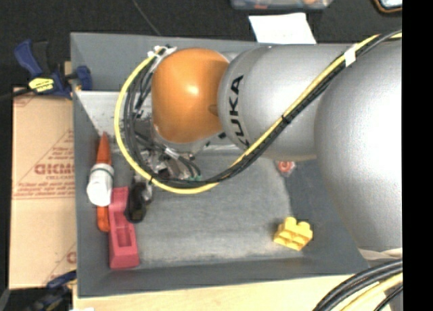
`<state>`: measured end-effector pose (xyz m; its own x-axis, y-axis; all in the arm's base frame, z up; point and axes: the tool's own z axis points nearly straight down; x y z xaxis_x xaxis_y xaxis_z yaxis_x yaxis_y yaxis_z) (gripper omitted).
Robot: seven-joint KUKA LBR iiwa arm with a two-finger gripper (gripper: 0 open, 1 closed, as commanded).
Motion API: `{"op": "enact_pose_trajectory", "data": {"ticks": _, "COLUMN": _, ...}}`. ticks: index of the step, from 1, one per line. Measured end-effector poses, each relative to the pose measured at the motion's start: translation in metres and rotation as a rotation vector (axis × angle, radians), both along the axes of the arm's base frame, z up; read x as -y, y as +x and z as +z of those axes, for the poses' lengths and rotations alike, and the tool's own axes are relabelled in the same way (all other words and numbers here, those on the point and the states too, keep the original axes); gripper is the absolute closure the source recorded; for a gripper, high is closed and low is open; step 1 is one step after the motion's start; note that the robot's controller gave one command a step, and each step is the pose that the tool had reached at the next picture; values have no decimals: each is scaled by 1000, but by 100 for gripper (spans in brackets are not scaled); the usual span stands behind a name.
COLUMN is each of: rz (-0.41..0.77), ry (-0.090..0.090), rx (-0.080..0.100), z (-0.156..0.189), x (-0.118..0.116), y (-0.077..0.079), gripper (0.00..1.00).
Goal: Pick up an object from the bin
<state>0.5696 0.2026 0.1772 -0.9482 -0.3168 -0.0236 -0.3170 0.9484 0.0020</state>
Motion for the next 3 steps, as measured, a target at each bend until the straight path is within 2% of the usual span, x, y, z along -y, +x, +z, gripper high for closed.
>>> {"op": "enact_pose_trajectory", "data": {"ticks": 1, "rz": 160, "ry": -4, "rx": 6, "z": -38, "x": 20, "y": -67, "gripper": 100}}
{"op": "enact_pose_trajectory", "data": {"ticks": 2, "rz": 178, "ry": -3, "rx": 6, "z": -43, "x": 20, "y": -83, "gripper": 100}}
{"op": "enact_pose_trajectory", "data": {"ticks": 3, "rz": 149, "ry": -4, "rx": 1, "z": -81, "x": 9, "y": -63, "gripper": 100}}
